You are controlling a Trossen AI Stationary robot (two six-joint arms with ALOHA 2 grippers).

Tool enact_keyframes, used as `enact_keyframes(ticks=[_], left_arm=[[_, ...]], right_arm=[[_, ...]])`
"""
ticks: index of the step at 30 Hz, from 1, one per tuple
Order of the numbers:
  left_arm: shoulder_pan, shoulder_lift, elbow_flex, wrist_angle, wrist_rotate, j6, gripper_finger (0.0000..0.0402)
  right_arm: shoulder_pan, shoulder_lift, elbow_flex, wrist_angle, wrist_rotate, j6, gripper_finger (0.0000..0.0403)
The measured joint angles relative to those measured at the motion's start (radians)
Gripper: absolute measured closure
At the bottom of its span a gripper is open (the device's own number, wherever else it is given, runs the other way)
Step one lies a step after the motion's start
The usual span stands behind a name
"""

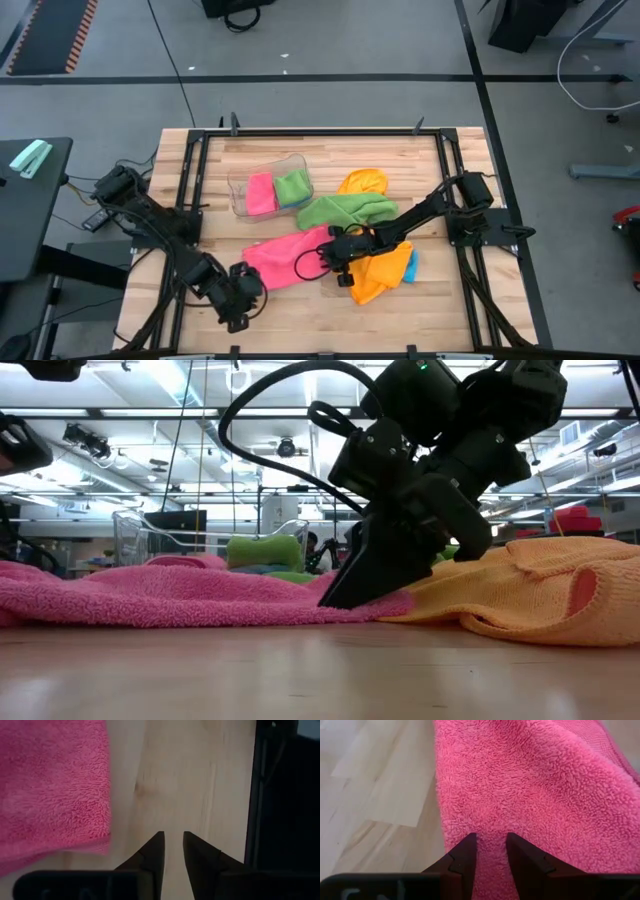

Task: Fold microfiber towels
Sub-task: Fold the pink microfiber towel

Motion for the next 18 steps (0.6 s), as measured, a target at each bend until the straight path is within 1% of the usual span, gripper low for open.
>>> enact_keyframes(ticks=[5, 12, 15, 18], left_arm=[[-0.017, 0.0, 0.0, 0.017, -0.025, -0.042, 0.0328], [-0.06, 0.0, 0.0, 0.019, -0.204, -0.018, 0.0314], [-0.059, 0.0, 0.0, 0.036, -0.213, 0.029, 0.0307], [-0.061, 0.007, 0.022, 0.036, -0.233, 0.085, 0.031]], right_arm=[[0.0, 0.001, 0.0, 0.0, 0.027, 0.026, 0.0285], [0.0, 0.001, 0.0, -0.003, 0.034, 0.04, 0.0285], [-0.001, 0.001, 0.0, -0.003, 0.035, 0.043, 0.0285], [-0.002, 0.001, 0.0, -0.004, 0.036, 0.05, 0.0285]])
